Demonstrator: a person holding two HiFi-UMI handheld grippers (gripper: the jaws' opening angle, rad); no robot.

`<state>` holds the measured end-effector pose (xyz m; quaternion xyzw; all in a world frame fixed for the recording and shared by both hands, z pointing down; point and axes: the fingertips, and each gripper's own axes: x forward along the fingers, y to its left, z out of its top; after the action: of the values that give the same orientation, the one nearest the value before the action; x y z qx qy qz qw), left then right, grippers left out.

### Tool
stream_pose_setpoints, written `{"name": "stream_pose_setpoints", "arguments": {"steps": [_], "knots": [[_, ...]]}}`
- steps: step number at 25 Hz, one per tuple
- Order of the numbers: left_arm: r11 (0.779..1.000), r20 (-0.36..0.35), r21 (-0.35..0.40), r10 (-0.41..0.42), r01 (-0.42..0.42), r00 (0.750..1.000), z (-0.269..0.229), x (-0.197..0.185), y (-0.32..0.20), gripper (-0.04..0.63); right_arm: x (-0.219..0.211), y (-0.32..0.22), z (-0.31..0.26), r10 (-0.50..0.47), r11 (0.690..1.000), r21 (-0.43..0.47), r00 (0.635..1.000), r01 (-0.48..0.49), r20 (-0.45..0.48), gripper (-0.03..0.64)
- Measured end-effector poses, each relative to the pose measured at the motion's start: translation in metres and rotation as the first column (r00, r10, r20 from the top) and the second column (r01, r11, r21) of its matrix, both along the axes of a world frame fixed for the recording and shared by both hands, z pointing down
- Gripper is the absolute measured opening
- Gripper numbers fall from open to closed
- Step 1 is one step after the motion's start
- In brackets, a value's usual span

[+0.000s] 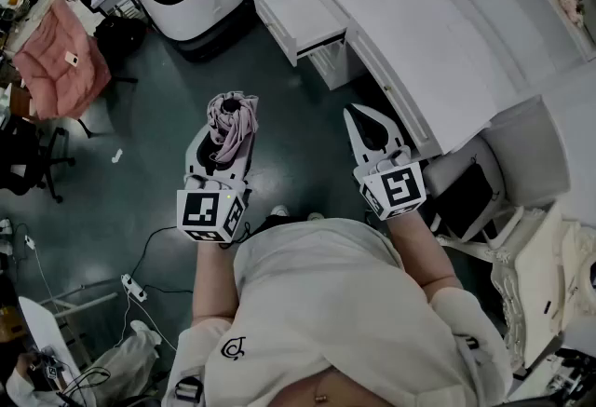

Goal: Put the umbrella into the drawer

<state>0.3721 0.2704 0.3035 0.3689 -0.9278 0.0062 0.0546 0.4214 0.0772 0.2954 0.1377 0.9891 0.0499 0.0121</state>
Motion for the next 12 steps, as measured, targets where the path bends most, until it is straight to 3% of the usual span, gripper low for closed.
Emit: {"name": "stream_pose_setpoints", "arguments": {"steps": [12], "knots": [[1.000, 0.010, 0.004, 0.012, -0.013, 1.000, -0.001, 0.010, -0.021, 0.229, 0.012, -0.016, 0.006, 0.003, 0.999, -0.032, 1.000, -0.003, -0.008, 0.005]]}}
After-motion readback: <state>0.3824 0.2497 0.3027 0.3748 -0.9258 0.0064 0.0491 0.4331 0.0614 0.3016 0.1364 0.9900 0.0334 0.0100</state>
